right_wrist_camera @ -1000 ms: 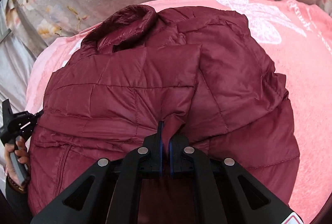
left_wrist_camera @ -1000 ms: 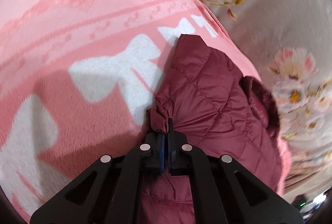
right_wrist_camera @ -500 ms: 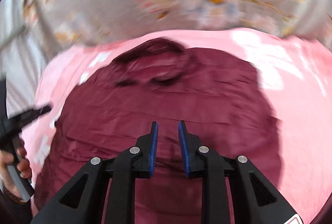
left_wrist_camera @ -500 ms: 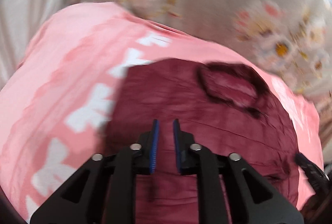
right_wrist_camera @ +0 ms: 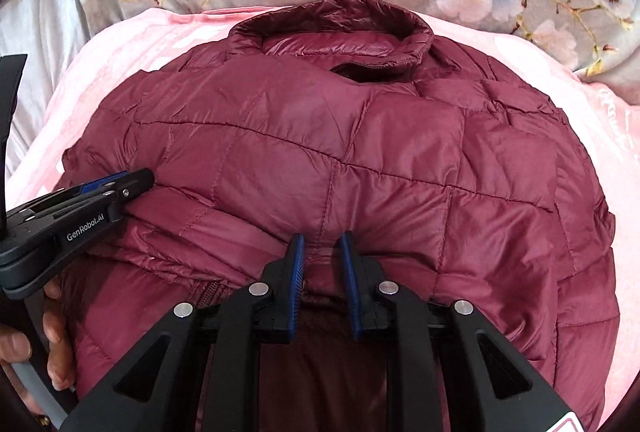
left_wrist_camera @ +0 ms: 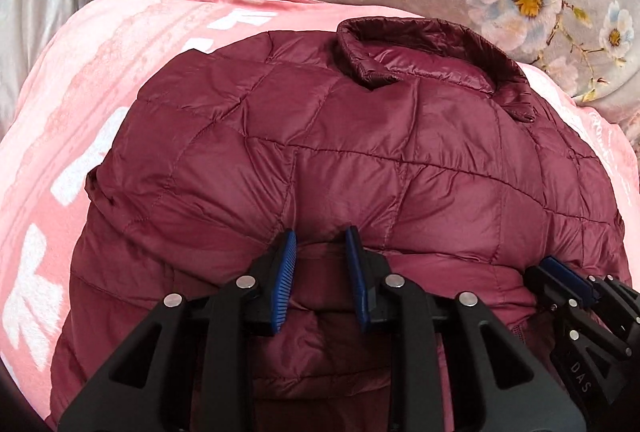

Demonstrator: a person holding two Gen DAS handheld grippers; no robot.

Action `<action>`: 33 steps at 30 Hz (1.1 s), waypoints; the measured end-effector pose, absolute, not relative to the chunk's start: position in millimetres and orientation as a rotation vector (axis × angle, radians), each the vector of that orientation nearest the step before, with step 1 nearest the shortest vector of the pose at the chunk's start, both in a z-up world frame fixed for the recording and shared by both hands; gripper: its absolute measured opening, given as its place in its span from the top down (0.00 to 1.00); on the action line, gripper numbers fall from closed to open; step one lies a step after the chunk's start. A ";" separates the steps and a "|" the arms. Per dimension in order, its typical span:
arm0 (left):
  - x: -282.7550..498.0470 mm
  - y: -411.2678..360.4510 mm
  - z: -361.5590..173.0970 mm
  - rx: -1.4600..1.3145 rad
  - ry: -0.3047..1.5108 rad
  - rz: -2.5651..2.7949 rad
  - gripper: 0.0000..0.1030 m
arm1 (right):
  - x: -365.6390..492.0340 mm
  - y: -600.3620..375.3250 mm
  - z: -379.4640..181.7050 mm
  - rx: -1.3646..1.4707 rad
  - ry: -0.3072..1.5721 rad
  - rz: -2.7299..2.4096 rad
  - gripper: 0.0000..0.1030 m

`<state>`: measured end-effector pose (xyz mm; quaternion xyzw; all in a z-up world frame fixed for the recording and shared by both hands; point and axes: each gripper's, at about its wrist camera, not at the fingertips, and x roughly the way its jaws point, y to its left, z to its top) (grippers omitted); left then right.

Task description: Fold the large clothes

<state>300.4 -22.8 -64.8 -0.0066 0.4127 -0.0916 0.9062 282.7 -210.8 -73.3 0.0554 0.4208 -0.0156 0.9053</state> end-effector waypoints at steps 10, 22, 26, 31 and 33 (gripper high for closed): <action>299.9 -31.4 -66.0 0.036 0.847 -0.161 0.76 | 286.1 -218.7 -74.2 0.178 0.868 -0.008 0.82; 300.4 -28.9 -64.2 0.017 0.852 -0.177 0.74 | 282.5 -239.6 -76.5 0.342 0.853 0.076 0.77; 296.1 -12.0 -50.5 -0.081 0.867 -0.256 0.52 | 271.4 -245.9 -73.4 0.419 0.856 0.122 0.70; 310.6 -0.7 4.8 -0.115 0.790 -0.278 0.31 | 264.7 -277.6 -36.7 0.551 0.798 0.136 0.60; 336.0 2.2 21.3 -0.182 0.796 -0.301 0.29 | 279.6 -297.8 -18.9 0.617 0.755 0.126 0.59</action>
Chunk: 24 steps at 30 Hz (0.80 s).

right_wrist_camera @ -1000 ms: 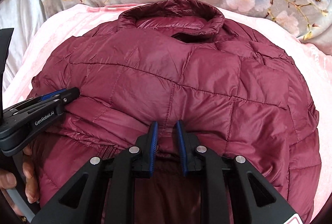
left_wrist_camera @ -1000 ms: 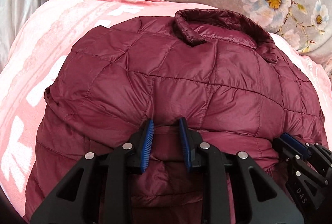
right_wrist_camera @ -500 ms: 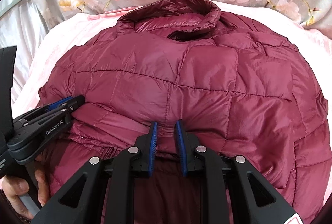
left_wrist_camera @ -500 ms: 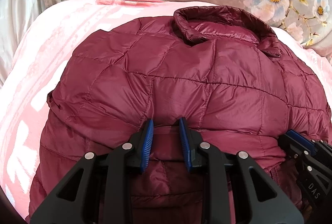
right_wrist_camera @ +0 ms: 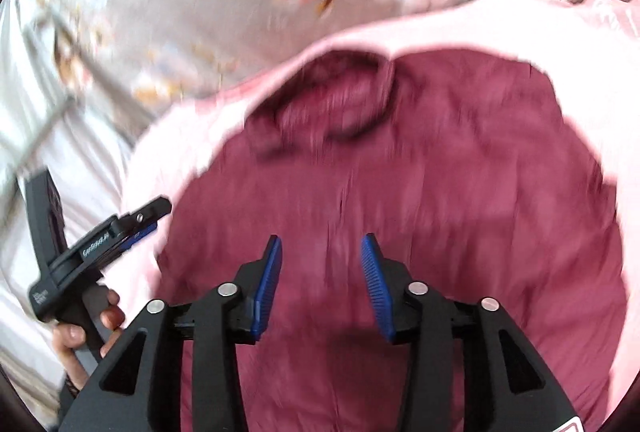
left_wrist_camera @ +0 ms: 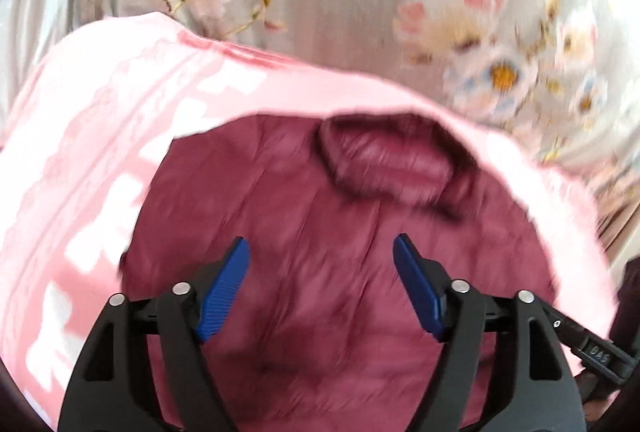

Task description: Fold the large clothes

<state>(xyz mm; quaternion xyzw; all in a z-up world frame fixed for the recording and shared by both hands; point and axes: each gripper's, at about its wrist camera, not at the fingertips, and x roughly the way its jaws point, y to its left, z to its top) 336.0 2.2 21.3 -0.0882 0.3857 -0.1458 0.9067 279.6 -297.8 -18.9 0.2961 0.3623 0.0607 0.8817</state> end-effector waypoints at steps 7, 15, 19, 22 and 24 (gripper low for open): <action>437.2 -5.8 -30.2 -0.582 1.098 -0.426 0.29 | 359.2 -344.2 -42.5 0.939 0.774 0.103 0.56; 464.9 -16.2 -82.3 -0.639 1.212 -0.438 0.87 | 404.5 -350.5 -76.2 1.014 0.826 0.151 0.92; 459.8 -11.9 -80.4 -0.501 1.223 -0.427 0.91 | 390.4 -349.2 -60.6 0.793 0.828 0.123 0.93; 456.8 -15.8 -85.7 -0.430 1.206 -0.426 0.91 | 388.7 -341.0 -72.9 0.662 0.884 0.085 0.93; 454.2 -21.5 -92.0 -0.382 1.189 -0.423 0.91 | 392.2 -336.2 -84.6 0.627 0.909 0.068 0.94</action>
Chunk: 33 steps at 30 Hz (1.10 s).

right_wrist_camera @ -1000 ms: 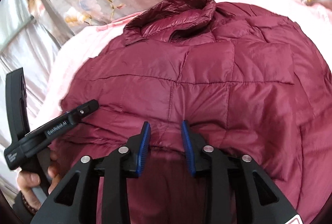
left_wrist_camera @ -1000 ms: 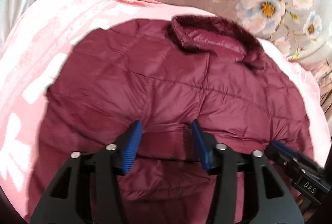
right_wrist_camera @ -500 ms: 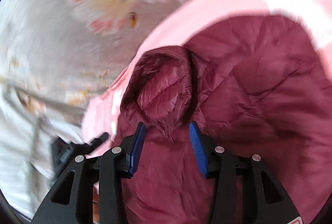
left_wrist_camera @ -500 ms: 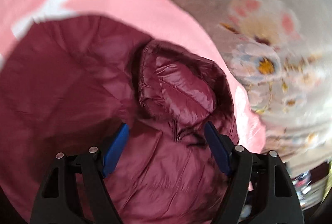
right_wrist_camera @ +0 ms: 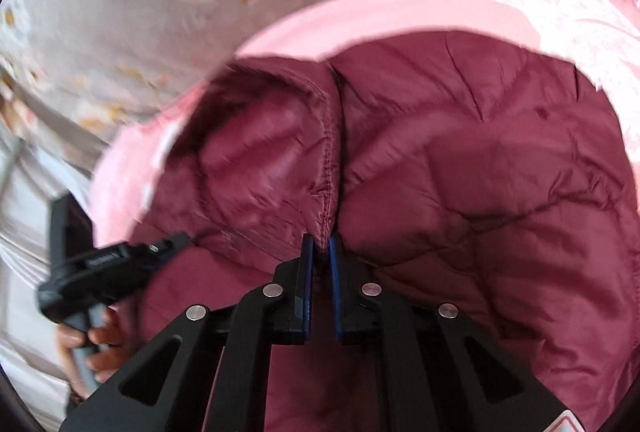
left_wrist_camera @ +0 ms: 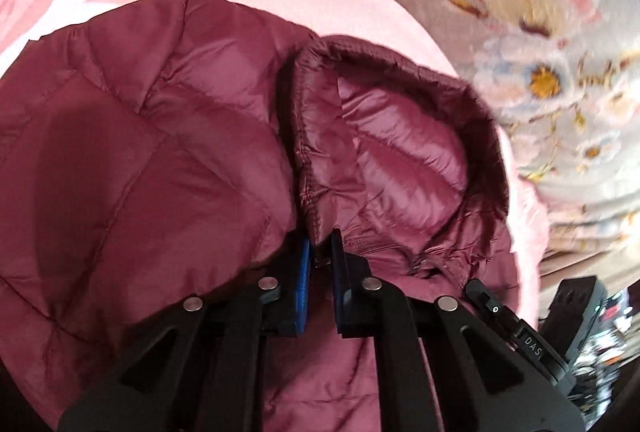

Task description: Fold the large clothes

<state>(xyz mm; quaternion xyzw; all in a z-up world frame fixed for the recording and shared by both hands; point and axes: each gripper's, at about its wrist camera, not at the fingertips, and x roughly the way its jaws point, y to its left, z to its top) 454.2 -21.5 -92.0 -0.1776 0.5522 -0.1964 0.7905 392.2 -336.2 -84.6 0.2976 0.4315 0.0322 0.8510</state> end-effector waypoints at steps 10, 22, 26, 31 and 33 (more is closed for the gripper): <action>439.1 -24.6 -98.2 -0.277 1.061 -0.479 0.90 | 389.4 -330.8 -92.5 0.548 0.875 0.080 0.92; 501.2 0.9 -31.1 -0.785 1.072 -0.507 0.19 | 432.2 -383.3 -35.0 1.216 0.658 0.251 0.35; 531.5 -4.7 -86.8 -1.053 1.261 -0.432 0.19 | 468.0 -380.2 -70.2 1.448 0.713 0.214 0.35; 539.4 -0.9 -108.4 -1.007 1.319 -0.346 0.58 | 475.2 -397.7 -109.0 1.622 0.723 0.080 0.67; 540.5 -2.4 -105.1 -0.853 1.331 -0.326 0.81 | 475.5 -403.0 -98.4 1.429 0.771 0.021 0.90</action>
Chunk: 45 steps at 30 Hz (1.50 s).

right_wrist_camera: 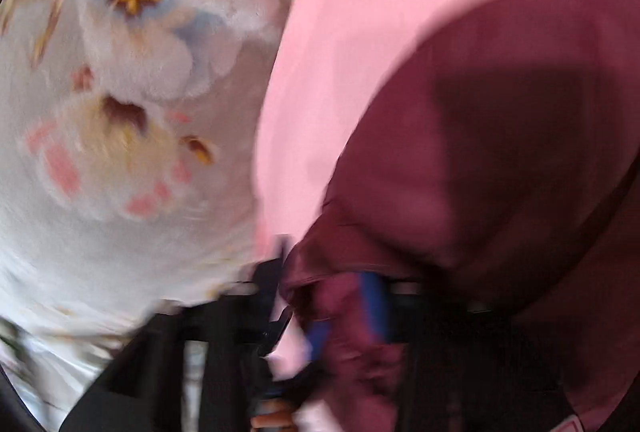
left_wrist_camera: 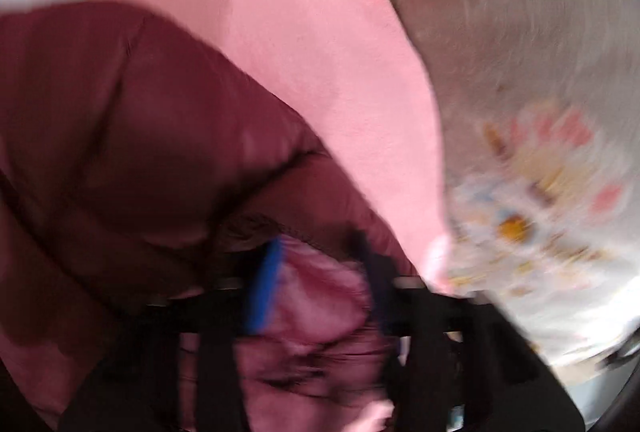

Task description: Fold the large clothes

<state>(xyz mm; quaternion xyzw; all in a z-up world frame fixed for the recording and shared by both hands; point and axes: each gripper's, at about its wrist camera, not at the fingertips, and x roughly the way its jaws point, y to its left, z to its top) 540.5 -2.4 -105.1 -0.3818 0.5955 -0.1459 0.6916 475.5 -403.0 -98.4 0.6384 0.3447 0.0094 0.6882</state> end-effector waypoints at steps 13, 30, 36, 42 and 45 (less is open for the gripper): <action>499.2 -42.6 -105.3 -0.144 1.076 -0.356 0.91 | 482.6 -327.0 -76.8 0.324 0.889 -0.065 0.98; 483.7 -89.0 -115.0 0.147 0.915 -0.239 0.90 | 481.9 -304.9 -78.8 0.159 0.824 -0.142 0.96; 480.1 -89.3 -115.7 0.168 0.910 -0.231 0.90 | 481.4 -308.7 -79.8 0.196 0.820 -0.121 0.96; 478.8 -93.6 -117.1 0.203 0.903 -0.212 0.90 | 481.2 -310.8 -80.7 0.220 0.819 -0.110 0.96; 478.1 -98.0 -118.0 0.233 0.899 -0.198 0.89 | 480.7 -312.9 -81.1 0.239 0.818 -0.101 0.95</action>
